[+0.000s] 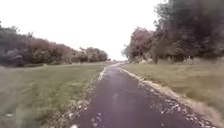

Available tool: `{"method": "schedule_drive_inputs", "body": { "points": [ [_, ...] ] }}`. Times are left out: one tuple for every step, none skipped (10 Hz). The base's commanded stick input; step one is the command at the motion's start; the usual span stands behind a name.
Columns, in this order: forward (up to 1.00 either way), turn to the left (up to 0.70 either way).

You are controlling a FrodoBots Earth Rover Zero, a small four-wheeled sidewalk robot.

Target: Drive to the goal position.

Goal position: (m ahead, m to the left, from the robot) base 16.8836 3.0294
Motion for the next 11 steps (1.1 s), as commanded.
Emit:
{"method": "schedule_drive_inputs", "body": {
  "points": [
    [0.99,0.00],
    [0.99,0.00],
    [0.99,0.00],
    [0.99,0.00],
    [0.99,-0.02],
    [0.99,-0.15],
    [0.99,-0.27],
    [0.99,-0.35],
    [0.99,-0.15],
    [0.99,-0.03],
    [0.99,0.00]
  ]
}}
